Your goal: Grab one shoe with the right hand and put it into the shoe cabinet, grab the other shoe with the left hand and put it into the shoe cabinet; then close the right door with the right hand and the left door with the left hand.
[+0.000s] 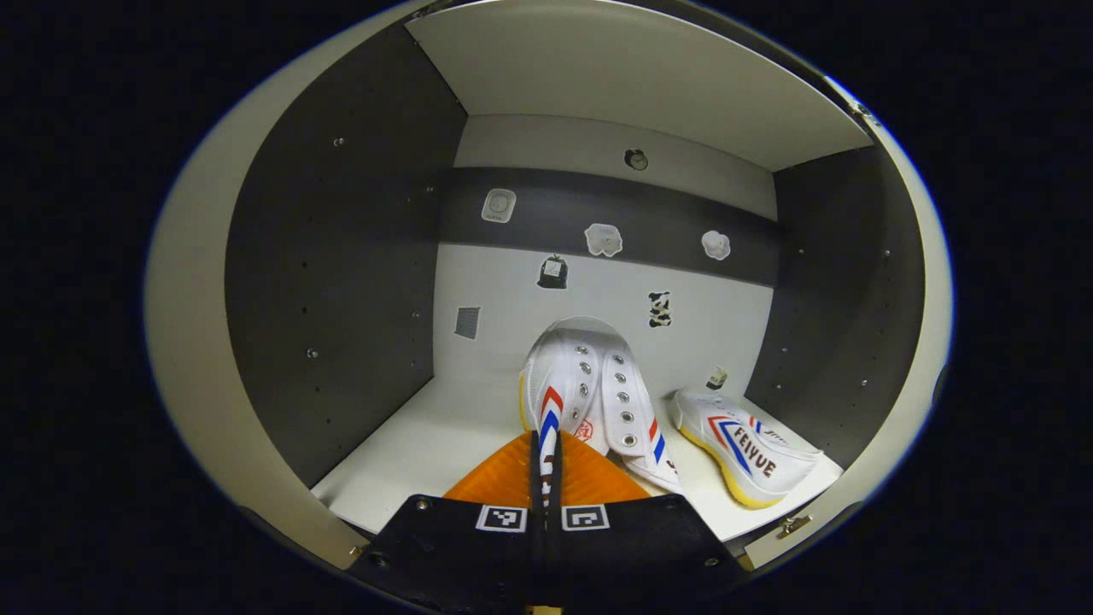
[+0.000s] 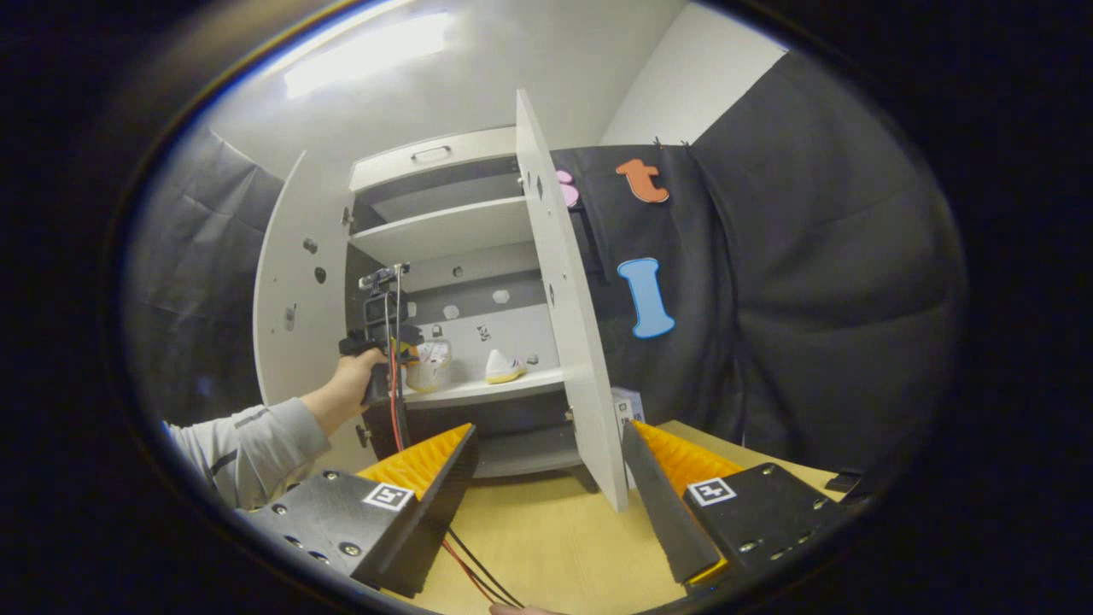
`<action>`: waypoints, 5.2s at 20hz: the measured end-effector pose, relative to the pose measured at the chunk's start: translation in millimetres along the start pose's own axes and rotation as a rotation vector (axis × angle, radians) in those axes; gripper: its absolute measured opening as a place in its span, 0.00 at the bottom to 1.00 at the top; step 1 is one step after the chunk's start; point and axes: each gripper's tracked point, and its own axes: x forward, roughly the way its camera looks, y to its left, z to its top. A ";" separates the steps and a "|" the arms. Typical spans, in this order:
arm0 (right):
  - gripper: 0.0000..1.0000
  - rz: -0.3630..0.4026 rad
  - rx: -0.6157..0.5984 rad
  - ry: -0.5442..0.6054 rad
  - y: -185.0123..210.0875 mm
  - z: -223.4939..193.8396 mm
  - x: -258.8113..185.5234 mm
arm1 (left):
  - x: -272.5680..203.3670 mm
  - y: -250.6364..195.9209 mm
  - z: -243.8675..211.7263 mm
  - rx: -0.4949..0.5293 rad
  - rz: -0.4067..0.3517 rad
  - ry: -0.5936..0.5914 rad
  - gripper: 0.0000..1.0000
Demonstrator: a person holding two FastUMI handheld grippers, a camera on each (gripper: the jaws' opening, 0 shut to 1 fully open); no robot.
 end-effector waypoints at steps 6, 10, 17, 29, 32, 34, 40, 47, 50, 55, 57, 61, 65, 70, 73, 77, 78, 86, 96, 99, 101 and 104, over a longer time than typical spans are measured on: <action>1.00 -0.005 -0.027 0.003 4.9 -3.7 4.0 | -19.1 -4.0 14.2 -0.037 -0.034 -0.064 0.44; 1.00 -0.003 -0.042 0.002 10.9 -2.4 0.8 | -58.2 -18.2 12.4 0.064 -0.061 -0.057 0.94; 1.00 0.037 -0.027 0.007 24.8 -3.4 -3.0 | -160.4 -25.9 2.7 0.117 -0.174 -0.111 0.96; 1.00 -0.091 -0.046 -0.035 -11.8 11.8 10.1 | -325.1 44.9 -49.2 0.103 -0.195 -0.142 0.97; 0.97 -0.068 -0.167 0.003 -23.1 24.9 23.2 | -348.1 58.8 -72.2 0.067 -0.220 -0.126 0.97; 1.00 -0.094 -0.227 -0.003 -47.5 47.2 35.5 | -361.1 70.5 -88.9 0.042 -0.235 -0.111 0.97; 1.00 -0.097 -0.230 0.031 -100.1 113.7 75.8 | -381.2 107.3 -91.0 0.026 -0.230 -0.174 0.96; 1.00 -0.011 -0.271 0.070 -148.8 167.0 146.4 | -396.1 123.9 -91.8 0.028 -0.258 -0.224 0.96; 1.00 -0.014 -0.242 0.098 -159.0 169.9 179.1 | -400.1 133.5 -83.4 0.025 -0.242 -0.265 0.96; 1.00 -0.020 -0.248 0.124 -153.8 165.2 217.1 | -397.3 148.7 -84.7 0.035 -0.206 -0.264 0.96; 1.00 -0.003 -0.257 0.137 -144.0 157.8 224.1 | -395.7 152.5 -88.1 0.031 -0.200 -0.255 0.94; 1.00 0.058 -0.260 0.139 -108.0 151.8 219.6 | -386.4 149.9 -96.4 -0.004 -0.203 -0.226 0.96; 0.94 0.029 -0.215 0.115 -108.1 155.2 218.6 | -381.0 152.1 -105.1 -0.008 -0.198 -0.197 0.96; 0.94 0.063 -0.234 0.107 -75.5 149.0 209.9 | -390.3 157.1 -99.4 -0.005 -0.190 -0.225 0.96; 0.91 0.093 -0.249 0.095 -54.0 147.8 209.5 | -396.6 156.5 -96.9 0.005 -0.187 -0.233 0.96; 0.94 0.111 -0.229 0.088 -29.0 140.1 208.3 | -398.9 154.5 -97.3 0.015 -0.190 -0.230 0.96; 0.92 0.113 -0.216 0.090 -22.4 137.7 208.6 | -399.5 154.6 -96.6 0.019 -0.190 -0.230 0.96; 0.95 0.103 -0.206 0.097 31.7 112.5 213.4 | -395.7 160.3 -99.9 0.024 -0.172 -0.218 0.93; 0.95 0.131 -0.152 0.155 53.0 69.2 199.4 | -399.4 202.0 -90.7 0.058 -0.083 -0.237 0.96; 0.95 0.153 -0.185 0.164 58.1 54.8 183.3 | -398.5 209.9 -91.1 0.059 -0.075 -0.224 0.96; 0.95 0.168 -0.211 0.172 63.1 46.4 170.8 | -397.2 218.4 -87.4 0.058 -0.062 -0.225 0.96; 0.96 0.197 -0.217 0.181 74.1 39.0 148.5 | -393.0 238.2 -76.3 0.084 -0.006 -0.243 0.96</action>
